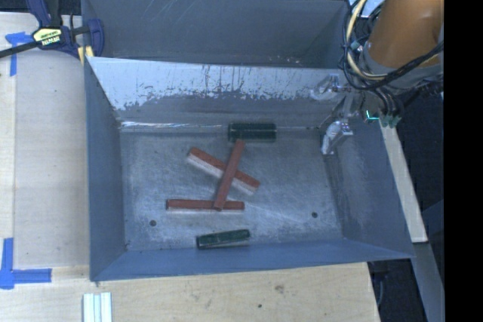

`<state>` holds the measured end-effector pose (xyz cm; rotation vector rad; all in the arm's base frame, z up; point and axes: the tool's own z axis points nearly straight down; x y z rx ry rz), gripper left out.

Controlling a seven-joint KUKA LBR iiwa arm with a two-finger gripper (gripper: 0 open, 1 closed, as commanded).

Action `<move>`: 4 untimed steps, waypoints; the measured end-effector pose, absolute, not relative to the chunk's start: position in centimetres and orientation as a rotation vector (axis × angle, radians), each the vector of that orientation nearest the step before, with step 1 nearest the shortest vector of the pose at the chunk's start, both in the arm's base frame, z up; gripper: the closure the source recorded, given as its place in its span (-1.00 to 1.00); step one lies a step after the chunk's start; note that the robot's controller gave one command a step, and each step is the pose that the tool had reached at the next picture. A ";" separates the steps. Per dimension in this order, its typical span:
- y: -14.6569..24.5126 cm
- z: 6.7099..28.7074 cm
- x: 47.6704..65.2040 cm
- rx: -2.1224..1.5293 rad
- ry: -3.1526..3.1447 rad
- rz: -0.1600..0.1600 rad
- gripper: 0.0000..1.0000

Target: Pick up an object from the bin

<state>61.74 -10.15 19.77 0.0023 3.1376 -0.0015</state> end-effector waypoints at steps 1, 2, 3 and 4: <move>-6.8 14.8 61.4 0.022 3.131 -0.003 -1.00; -5.0 11.3 60.4 0.146 3.142 0.006 -1.00; -2.2 8.5 62.8 -0.049 3.096 -0.009 1.00; -2.2 8.5 62.8 -0.049 3.096 -0.008 1.00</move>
Offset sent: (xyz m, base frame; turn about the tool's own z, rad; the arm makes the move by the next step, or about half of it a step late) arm -0.0155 0.0435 -0.0769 0.1127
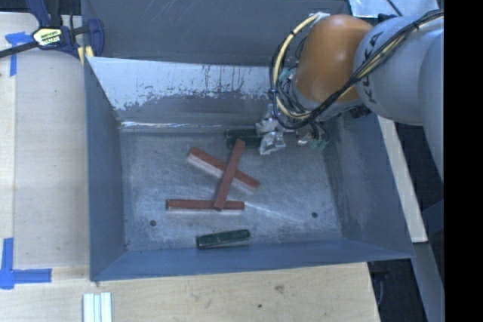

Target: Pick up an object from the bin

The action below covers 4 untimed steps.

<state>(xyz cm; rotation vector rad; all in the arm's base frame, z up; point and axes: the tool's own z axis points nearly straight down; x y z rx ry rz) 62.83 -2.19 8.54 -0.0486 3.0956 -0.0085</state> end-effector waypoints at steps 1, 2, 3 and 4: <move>-2.3 27.0 60.8 -0.158 3.124 -0.002 1.00; -2.3 26.4 60.7 -0.159 3.133 -0.001 1.00; 0.6 14.9 61.0 -0.045 3.146 0.002 -1.00; 0.5 15.4 61.2 -0.044 3.138 0.001 -1.00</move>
Offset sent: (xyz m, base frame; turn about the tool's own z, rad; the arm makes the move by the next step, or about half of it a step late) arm 0.0000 0.0000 0.0000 0.0000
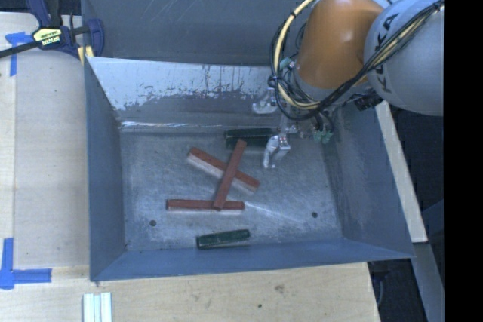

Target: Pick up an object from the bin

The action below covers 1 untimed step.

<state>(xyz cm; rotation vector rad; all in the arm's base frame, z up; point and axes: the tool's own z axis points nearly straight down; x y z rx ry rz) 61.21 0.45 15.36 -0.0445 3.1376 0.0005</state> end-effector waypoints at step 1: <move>1.1 7.9 61.3 -0.151 3.108 -0.001 1.00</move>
Offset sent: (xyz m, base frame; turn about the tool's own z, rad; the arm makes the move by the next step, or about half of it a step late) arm 0.0000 0.0000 0.0000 0.0000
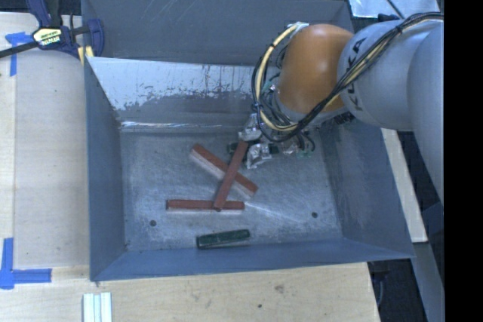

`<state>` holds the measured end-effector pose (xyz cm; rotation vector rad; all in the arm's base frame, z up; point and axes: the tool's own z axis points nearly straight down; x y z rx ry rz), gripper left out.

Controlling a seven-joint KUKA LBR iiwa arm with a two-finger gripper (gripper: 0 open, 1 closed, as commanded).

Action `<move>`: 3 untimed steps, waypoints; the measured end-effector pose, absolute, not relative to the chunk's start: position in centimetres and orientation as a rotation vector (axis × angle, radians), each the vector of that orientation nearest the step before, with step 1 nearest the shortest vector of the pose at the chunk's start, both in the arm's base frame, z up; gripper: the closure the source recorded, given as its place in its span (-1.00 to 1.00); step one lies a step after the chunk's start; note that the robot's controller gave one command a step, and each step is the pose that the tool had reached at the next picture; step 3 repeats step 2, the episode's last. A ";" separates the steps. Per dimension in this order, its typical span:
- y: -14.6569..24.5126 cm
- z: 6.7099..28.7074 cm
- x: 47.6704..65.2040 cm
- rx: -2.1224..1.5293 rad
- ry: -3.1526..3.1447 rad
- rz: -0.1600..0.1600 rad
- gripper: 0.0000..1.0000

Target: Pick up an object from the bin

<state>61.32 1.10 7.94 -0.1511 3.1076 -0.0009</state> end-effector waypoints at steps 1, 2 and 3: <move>1.1 7.9 61.3 -0.151 3.108 -0.001 1.00; 1.3 26.8 62.4 -0.425 3.105 -0.001 1.00; 1.3 26.8 62.4 -0.425 3.105 -0.001 1.00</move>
Offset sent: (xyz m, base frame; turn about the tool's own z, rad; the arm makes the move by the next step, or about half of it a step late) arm 0.0096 0.0026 0.1856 -0.1761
